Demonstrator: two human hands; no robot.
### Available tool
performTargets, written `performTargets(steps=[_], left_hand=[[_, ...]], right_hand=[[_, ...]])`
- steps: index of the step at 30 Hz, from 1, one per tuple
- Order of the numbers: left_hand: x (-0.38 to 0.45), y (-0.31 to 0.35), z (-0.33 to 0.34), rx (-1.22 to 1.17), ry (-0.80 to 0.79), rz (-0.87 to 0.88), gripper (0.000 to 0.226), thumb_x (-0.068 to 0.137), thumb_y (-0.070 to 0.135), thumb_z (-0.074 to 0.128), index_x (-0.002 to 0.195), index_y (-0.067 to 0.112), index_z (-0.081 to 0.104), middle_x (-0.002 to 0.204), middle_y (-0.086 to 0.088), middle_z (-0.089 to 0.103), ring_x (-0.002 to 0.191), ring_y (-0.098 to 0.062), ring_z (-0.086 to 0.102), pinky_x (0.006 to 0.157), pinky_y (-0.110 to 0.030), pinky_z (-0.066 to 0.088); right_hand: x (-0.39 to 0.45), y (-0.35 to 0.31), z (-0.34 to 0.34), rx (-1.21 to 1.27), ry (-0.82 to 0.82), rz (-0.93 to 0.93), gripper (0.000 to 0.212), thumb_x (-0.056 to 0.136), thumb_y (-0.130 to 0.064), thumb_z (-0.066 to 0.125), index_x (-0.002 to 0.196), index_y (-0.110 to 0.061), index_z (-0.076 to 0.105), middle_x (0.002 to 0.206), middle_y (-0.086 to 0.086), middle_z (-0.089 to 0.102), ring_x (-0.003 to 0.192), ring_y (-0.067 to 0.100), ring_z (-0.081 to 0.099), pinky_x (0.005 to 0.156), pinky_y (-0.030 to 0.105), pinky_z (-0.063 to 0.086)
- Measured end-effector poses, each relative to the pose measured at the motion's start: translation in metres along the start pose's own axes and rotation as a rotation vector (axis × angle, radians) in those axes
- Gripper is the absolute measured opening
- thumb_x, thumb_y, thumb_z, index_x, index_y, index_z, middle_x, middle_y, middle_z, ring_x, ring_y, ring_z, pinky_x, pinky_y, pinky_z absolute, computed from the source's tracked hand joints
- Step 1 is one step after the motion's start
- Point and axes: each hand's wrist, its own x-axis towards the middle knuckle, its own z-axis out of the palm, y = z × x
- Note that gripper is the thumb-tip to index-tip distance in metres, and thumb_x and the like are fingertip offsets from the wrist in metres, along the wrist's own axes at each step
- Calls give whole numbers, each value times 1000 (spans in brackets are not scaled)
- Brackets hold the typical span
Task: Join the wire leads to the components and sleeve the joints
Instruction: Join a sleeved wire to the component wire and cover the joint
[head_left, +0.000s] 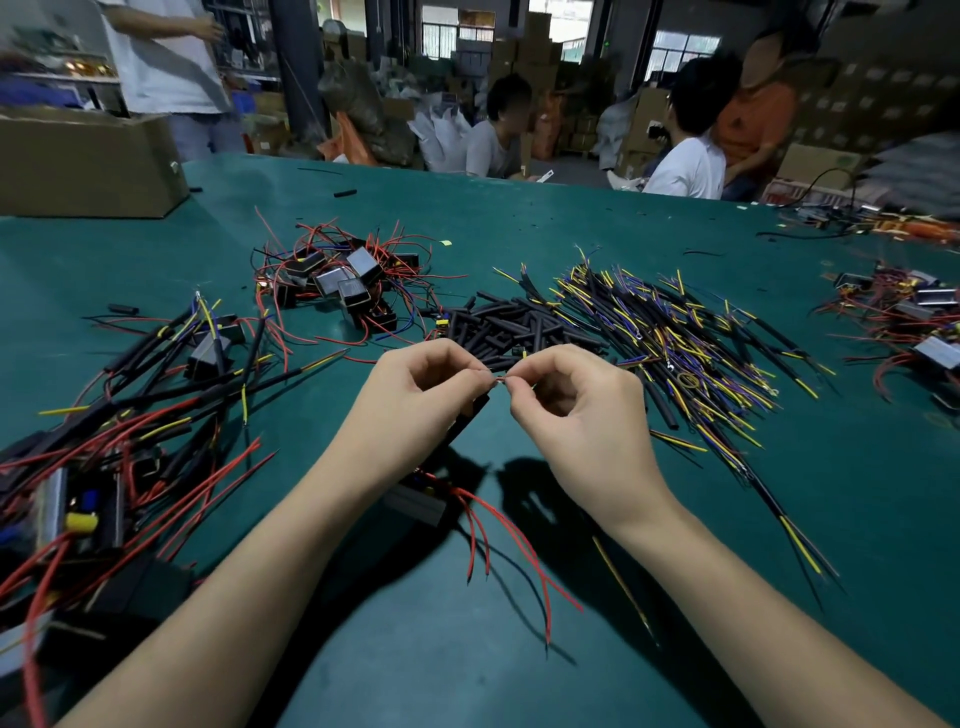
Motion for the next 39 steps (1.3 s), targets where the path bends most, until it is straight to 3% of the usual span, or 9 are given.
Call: performTargets(steps=[4, 10, 14, 20, 22, 31, 35, 39], left_hand=[[1, -3, -1, -17, -22, 20, 12, 88, 8, 64, 76, 6, 66, 50, 12, 56, 46, 4, 47, 48, -5, 33], [3, -7, -8, 10, -47, 66, 11, 87, 13, 66, 97, 8, 68, 57, 9, 64, 52, 3, 55, 57, -6, 41], [3, -6, -10, 31, -51, 86, 12, 83, 14, 70, 89, 7, 63, 64, 4, 69, 61, -7, 64, 69, -18, 51], [0, -1, -11, 97, -45, 119, 10, 82, 18, 72, 81, 12, 64, 70, -3, 71, 65, -13, 66, 76, -43, 54], [-1, -1, -11, 117, -40, 114, 8, 83, 17, 72, 79, 14, 64, 69, -2, 72, 66, -12, 67, 77, -45, 53], [0, 2, -9, 117, -14, 68, 14, 88, 16, 65, 75, 16, 68, 68, 3, 70, 64, -4, 61, 67, -18, 46], [-2, 7, -9, 7, 12, -6, 16, 85, 10, 63, 71, 12, 70, 63, 5, 64, 58, -1, 53, 55, -7, 39], [-1, 8, -10, -73, -14, -157, 20, 83, 16, 63, 65, 22, 71, 67, 7, 64, 68, -5, 52, 60, -18, 37]], right_hand=[[1, 4, -1, 56, -13, 67, 9, 83, -6, 67, 76, -11, 68, 70, -4, 66, 62, 16, 59, 62, 26, 48], [1, 8, -5, 160, -42, 120, 14, 87, -9, 66, 77, -19, 66, 68, -7, 63, 64, 23, 58, 63, 38, 50], [1, 7, -5, 141, -59, 104, 13, 87, -12, 67, 78, -22, 66, 69, -15, 62, 64, 13, 56, 62, 40, 49], [1, 5, -5, 98, -67, 66, 13, 86, -12, 68, 79, -23, 68, 77, -12, 66, 69, 11, 59, 65, 37, 50], [1, 4, -5, 90, -64, 50, 12, 85, -12, 68, 79, -22, 68, 79, -11, 66, 70, 10, 58, 65, 37, 49], [0, 4, -5, 31, -67, 6, 12, 84, -11, 69, 79, -21, 69, 77, -14, 64, 64, 5, 54, 58, 18, 41], [2, 0, -5, -13, -72, -65, 14, 83, -8, 69, 79, -21, 68, 78, -13, 62, 66, 8, 55, 61, 11, 38], [2, -2, -9, -126, -90, -169, 9, 83, -5, 67, 82, -14, 66, 82, -5, 60, 68, 9, 54, 65, 10, 36]])
